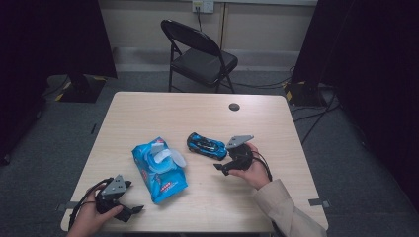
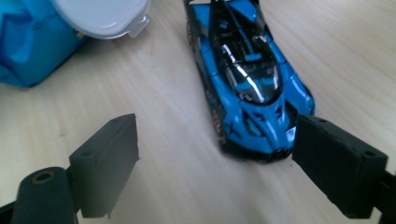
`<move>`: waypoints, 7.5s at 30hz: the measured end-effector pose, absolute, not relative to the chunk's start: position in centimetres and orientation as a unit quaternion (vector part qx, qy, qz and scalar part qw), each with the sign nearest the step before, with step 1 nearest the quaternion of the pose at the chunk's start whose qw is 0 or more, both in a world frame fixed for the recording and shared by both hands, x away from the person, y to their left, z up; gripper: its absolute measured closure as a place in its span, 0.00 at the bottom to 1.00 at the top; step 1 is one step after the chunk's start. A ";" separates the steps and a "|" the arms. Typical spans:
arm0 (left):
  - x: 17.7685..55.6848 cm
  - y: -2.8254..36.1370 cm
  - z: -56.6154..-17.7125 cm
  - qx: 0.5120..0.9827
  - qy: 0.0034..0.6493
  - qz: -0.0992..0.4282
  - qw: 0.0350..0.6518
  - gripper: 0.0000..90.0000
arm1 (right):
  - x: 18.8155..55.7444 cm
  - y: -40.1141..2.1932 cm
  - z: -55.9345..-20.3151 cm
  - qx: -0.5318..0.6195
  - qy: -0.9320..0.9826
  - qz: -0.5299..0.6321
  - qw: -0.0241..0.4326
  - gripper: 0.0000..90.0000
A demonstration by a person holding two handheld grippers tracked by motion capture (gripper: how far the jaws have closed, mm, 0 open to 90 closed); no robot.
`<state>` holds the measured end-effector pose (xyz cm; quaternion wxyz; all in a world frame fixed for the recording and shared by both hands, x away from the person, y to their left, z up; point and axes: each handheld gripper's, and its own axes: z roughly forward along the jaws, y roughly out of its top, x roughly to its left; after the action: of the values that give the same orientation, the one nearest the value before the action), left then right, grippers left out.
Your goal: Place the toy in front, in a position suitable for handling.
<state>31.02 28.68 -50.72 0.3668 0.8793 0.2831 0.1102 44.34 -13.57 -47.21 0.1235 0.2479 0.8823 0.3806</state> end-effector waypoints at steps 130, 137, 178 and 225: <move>31.0 28.7 -50.7 0.878 0.285 0.109 0.368 0.00 | 50.7 -8.9 -50.2 0.288 0.876 0.374 0.102 0.29; 31.0 28.7 -50.7 0.879 0.283 0.110 0.367 0.00 | 50.5 -9.7 -49.2 0.293 0.875 0.373 0.100 0.31; 31.1 28.6 -50.7 0.879 0.284 0.110 0.367 0.00 | 49.8 -10.5 -49.9 0.290 0.871 0.368 0.144 0.21; 31.1 28.6 -50.7 0.878 0.285 0.111 0.368 0.00 | 49.2 -12.0 -47.2 0.322 0.841 0.415 0.132 0.30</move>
<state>31.14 28.58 -50.73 0.3678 0.8781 0.2855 0.1106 49.22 -12.02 -47.19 0.1320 0.3216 0.8409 0.4147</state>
